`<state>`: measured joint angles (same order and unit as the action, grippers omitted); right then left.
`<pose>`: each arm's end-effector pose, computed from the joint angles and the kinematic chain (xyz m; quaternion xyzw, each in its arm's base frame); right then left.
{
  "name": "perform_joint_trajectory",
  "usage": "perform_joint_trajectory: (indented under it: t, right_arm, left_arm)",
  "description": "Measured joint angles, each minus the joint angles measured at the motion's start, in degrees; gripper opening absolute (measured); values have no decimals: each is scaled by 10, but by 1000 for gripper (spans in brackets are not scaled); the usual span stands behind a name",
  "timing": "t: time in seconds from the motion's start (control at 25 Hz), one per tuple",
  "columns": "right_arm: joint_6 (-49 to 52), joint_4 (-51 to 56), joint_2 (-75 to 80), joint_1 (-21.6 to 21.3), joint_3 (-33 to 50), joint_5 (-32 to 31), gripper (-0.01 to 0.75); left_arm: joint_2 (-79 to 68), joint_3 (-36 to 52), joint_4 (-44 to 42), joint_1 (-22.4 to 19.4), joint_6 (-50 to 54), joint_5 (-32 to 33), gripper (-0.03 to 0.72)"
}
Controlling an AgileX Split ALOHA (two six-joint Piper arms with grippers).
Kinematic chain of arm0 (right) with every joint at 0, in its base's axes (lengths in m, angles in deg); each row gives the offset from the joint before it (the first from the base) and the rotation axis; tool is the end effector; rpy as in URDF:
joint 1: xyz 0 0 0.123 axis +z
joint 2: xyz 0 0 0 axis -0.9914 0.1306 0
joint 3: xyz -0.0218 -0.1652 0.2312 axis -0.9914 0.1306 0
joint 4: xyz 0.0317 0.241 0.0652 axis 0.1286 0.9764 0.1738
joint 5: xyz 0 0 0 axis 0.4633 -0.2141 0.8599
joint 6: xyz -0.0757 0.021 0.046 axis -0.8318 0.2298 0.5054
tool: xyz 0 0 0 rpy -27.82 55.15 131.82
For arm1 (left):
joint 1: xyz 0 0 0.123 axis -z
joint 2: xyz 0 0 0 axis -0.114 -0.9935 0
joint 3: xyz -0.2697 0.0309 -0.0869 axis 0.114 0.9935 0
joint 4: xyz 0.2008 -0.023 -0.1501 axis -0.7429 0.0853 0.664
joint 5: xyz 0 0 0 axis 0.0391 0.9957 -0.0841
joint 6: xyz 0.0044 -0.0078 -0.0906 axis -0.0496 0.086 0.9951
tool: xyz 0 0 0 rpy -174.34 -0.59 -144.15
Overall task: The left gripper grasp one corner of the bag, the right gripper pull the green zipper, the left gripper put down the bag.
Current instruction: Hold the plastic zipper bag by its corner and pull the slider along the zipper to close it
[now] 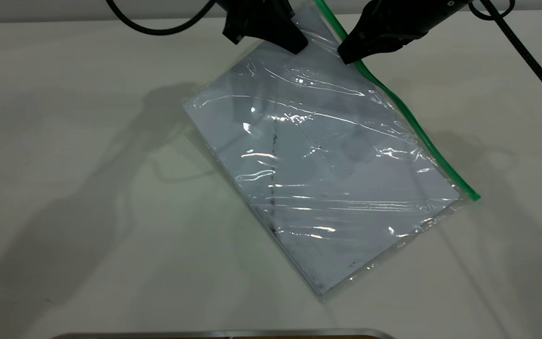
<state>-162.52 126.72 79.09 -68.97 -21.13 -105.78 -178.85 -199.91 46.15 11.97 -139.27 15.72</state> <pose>0.4002 0.1360 0.0875 -0.3454 0.8793 0.1889 0.2682 0.4887 -0.2304 0.0871 0.6800 0.6094 -0.2575 0.3160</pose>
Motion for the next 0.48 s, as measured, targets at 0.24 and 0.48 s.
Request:
perform_joint_trajectory:
  t: [0.24, 0.48]
  right_arm:
    - [92, -87, -1, 2, -4, 3, 38]
    - [194, -207, -1, 2, -4, -14, 38]
  left_arm:
    - [1, 0, 10, -7, 1, 6, 51]
    - [2, 0, 14, -28, 4, 12, 51]
